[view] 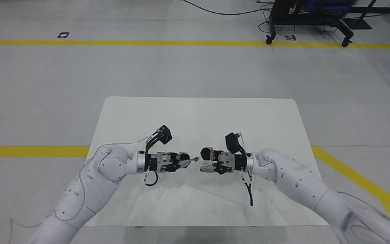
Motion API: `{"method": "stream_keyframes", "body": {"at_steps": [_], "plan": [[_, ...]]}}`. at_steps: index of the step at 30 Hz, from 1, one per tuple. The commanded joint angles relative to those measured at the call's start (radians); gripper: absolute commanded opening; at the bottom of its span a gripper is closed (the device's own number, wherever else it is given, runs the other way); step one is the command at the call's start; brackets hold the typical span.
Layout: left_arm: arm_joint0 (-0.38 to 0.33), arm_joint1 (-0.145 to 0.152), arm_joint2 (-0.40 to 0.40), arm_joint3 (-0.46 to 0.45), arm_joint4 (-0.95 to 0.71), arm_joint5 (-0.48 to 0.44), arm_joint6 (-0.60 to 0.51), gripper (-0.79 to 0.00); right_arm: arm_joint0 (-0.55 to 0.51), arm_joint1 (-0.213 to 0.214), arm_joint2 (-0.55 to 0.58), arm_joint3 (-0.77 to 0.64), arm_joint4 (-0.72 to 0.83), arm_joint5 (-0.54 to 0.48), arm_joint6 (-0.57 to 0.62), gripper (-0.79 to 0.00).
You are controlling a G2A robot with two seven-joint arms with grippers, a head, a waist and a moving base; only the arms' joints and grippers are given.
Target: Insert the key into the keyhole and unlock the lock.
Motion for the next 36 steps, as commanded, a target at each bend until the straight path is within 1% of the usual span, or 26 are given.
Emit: {"method": "stream_keyframes", "body": {"at_steps": [1, 12, 15, 17, 18, 19, 20, 24, 26, 27, 28, 33, 34, 35, 36], "plan": [[0.001, 0.000, 0.002, -0.003, 0.008, -0.004, 0.003, -0.785, -0.002, 0.000, 0.005, -0.005, 0.018, 0.000, 0.024, -0.459], [0.000, -0.006, 0.018, -0.004, 0.043, -0.014, 0.025, -0.785, -0.011, 0.003, 0.010, -0.062, 0.136, 0.000, 0.129, -0.511], [-0.001, -0.007, 0.020, -0.003, 0.051, -0.015, 0.029, -0.785, -0.013, 0.003, 0.011, -0.065, 0.150, 0.000, 0.143, -0.551], [-0.001, -0.007, 0.021, -0.003, 0.053, -0.016, 0.037, -0.785, -0.013, 0.002, 0.011, -0.066, 0.156, 0.000, 0.153, -0.628], [0.000, -0.008, 0.021, -0.002, 0.053, -0.017, 0.041, -0.785, -0.013, 0.002, 0.011, -0.065, 0.159, 0.000, 0.157, -0.717], [0.000, -0.008, 0.021, -0.001, 0.056, -0.017, 0.046, -0.785, -0.013, 0.001, 0.012, -0.064, 0.162, 0.000, 0.160, -0.754], [0.000, -0.009, 0.022, -0.001, 0.058, -0.018, 0.052, -0.785, -0.014, 0.000, 0.012, -0.062, 0.167, 0.000, 0.162, -0.767], [0.002, -0.010, 0.020, 0.004, 0.063, -0.030, 0.069, -0.785, -0.014, -0.003, 0.015, -0.056, 0.179, 0.000, 0.172, -0.736], [0.003, -0.009, 0.017, 0.008, 0.063, -0.036, 0.074, -0.785, -0.014, -0.004, 0.017, -0.053, 0.187, 0.000, 0.175, -0.733], [0.003, -0.009, 0.015, 0.009, 0.063, -0.038, 0.075, -0.785, -0.014, -0.004, 0.018, -0.053, 0.189, 0.000, 0.177, -0.739], [0.004, -0.008, 0.013, 0.010, 0.063, -0.039, 0.077, -0.785, -0.015, -0.004, 0.019, -0.053, 0.193, 0.000, 0.179, -0.779], [0.006, -0.007, 0.012, 0.010, 0.062, -0.046, 0.075, -0.785, -0.017, -0.002, 0.023, -0.054, 0.205, 0.000, 0.188, -0.785], [0.006, -0.007, 0.012, 0.010, 0.061, -0.049, 0.075, -0.499, -0.017, -0.002, 0.024, -0.053, 0.206, 0.000, 0.188, -0.785], [0.006, -0.006, 0.011, 0.012, 0.059, -0.053, 0.073, 0.000, -0.017, -0.001, 0.027, -0.053, 0.207, 0.000, 0.187, -0.785], [0.006, -0.006, 0.009, 0.013, 0.057, -0.055, 0.072, 0.000, -0.017, 0.000, 0.029, -0.052, 0.208, 0.000, 0.186, -0.785]]}}
